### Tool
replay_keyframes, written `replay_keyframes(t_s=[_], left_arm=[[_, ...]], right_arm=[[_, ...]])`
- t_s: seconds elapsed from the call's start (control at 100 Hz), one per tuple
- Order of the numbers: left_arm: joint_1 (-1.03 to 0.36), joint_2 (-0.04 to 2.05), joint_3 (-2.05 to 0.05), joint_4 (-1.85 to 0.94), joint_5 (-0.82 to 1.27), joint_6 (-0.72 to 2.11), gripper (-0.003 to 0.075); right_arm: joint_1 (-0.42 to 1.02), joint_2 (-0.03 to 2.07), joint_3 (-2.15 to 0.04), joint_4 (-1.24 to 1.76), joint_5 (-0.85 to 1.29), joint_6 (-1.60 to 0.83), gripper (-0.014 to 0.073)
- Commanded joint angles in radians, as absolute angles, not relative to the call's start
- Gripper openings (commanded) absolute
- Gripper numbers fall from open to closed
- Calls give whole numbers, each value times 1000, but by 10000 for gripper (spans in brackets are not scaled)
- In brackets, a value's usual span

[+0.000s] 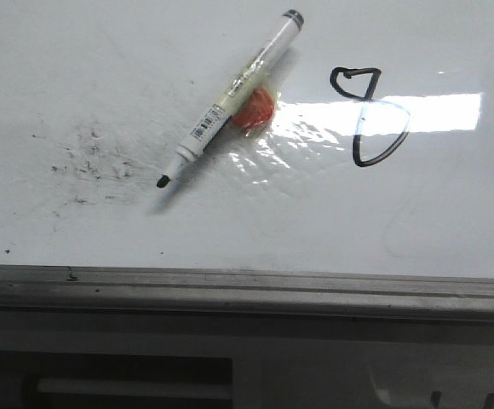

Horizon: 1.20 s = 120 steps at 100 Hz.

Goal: Write number 8 on whiteboard

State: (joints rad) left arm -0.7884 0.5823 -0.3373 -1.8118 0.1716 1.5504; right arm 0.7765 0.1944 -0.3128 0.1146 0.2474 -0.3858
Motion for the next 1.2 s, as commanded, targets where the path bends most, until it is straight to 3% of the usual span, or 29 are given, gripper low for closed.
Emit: replay_keyframes(t_s=[0.0, 0.24, 0.47, 0.83, 1.06, 1.19], left_arm=[[-790, 582, -366, -1822, 200, 1552, -20], [-775, 579, -329, -1809, 93, 1552, -20], [-648, 549, -296, -1563, 35, 1522, -20], [-333, 341, -180, -615, 34, 624, -20], [-216, 184, -40, -216, -56, 131, -20], [-185, 124, 18, -78, -88, 35, -20]], right_arm=[[768, 200, -340, 107, 161, -383, -43], [768, 200, -340, 107, 161, -383, -43], [768, 200, -340, 107, 161, -383, -43], [768, 200, -340, 107, 161, -383, -43], [768, 200, -340, 107, 161, -383, -43], [768, 200, -340, 107, 161, -383, -43]])
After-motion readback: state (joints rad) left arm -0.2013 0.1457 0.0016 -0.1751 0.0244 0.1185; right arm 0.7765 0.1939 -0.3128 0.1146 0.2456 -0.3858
